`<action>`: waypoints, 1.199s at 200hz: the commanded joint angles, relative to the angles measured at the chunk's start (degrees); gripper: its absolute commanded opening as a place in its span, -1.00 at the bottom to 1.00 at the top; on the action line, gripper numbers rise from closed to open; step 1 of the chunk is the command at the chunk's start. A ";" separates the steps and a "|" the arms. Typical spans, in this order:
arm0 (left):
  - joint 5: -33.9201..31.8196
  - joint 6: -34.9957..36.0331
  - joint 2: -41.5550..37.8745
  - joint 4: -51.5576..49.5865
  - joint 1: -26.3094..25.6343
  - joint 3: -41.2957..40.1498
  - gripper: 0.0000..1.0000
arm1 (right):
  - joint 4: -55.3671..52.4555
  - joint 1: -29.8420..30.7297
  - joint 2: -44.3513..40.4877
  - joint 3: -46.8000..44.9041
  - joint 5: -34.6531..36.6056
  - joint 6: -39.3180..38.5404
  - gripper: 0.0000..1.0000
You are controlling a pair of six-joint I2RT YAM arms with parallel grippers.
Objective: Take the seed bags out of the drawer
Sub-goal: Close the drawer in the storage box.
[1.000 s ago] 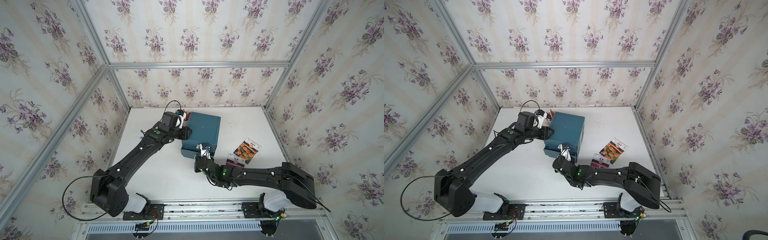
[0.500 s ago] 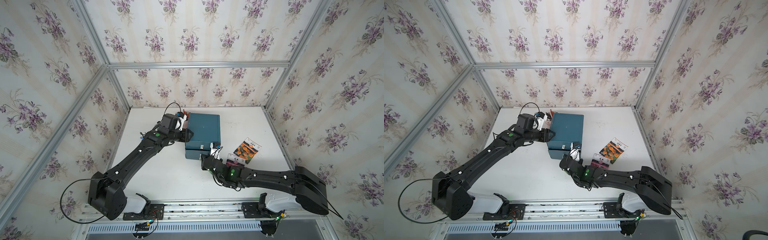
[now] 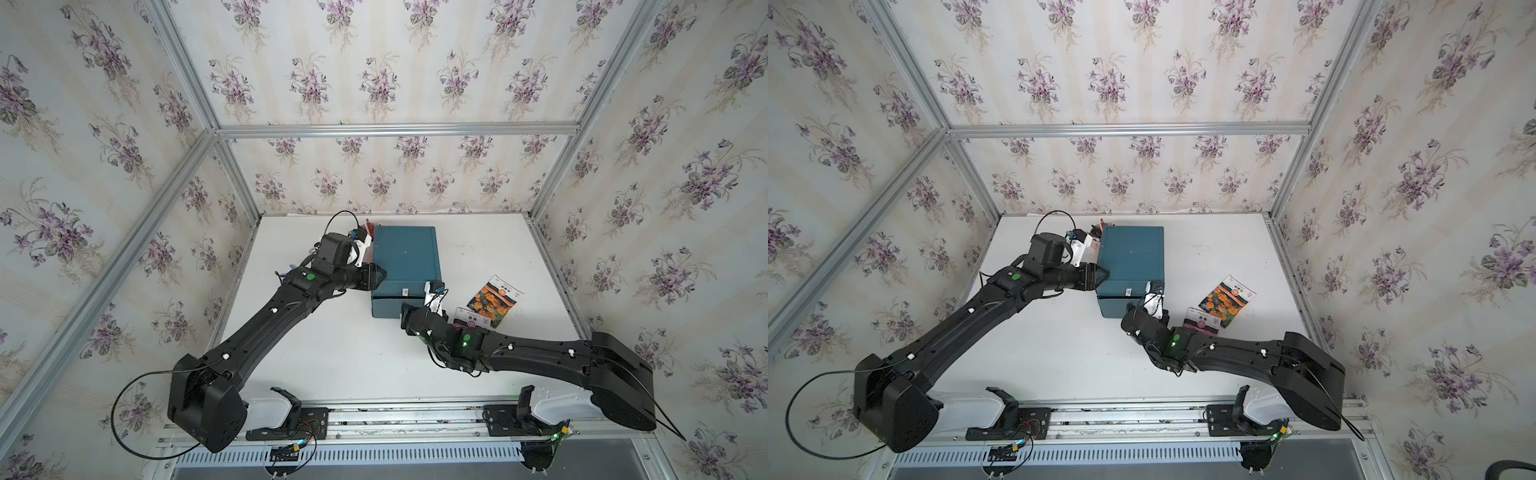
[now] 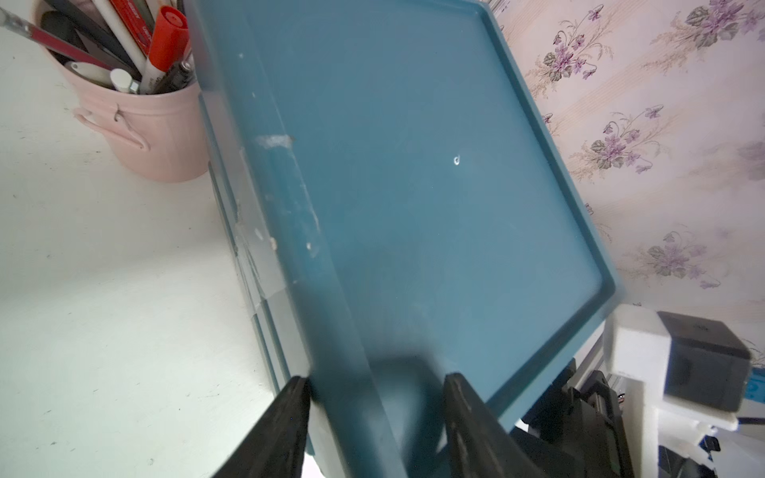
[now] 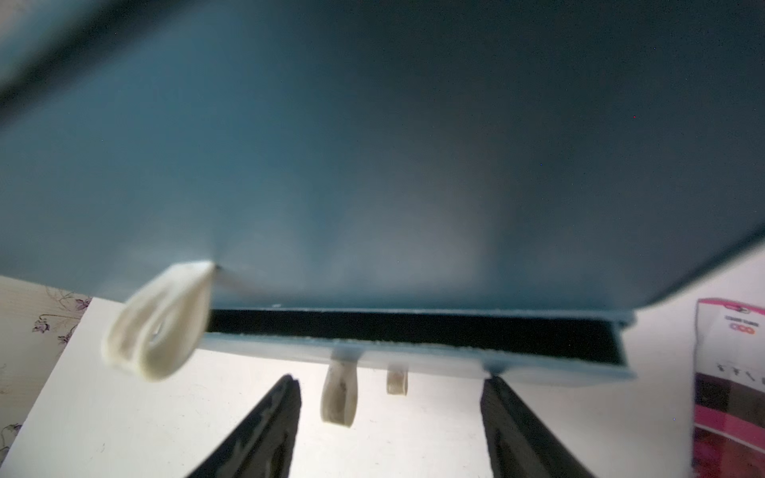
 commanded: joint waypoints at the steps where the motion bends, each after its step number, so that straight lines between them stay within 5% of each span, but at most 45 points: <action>1: -1.25 0.96 0.45 -15.78 -0.15 -1.02 0.19 | -0.92 -0.20 -0.74 0.20 2.17 0.53 0.58; 33: -0.96 0.41 0.47 -15.46 -0.14 -0.75 0.20 | 1.59 -0.46 -2.56 -1.61 0.55 0.43 0.64; 69: -1.48 0.79 0.26 -15.75 -0.14 -1.01 0.21 | 10.29 -1.93 -0.31 -3.15 -0.78 -3.15 -0.31; 94: -1.48 1.18 0.35 -15.94 -0.15 -1.53 0.21 | 14.19 -1.98 0.86 -3.58 -0.31 -4.73 -0.43; 135: -1.72 1.77 -0.35 -16.21 -0.11 -1.80 0.21 | 17.07 -2.07 0.80 -4.64 0.82 -5.46 -0.34; 183: -1.74 2.22 1.07 -16.55 0.06 -0.39 0.23 | 20.51 -2.04 -0.32 -6.54 0.41 -7.17 0.48; 240: -1.36 1.23 1.82 -15.53 0.89 1.73 0.34 | 14.79 1.82 -3.44 -6.64 1.43 -6.85 0.53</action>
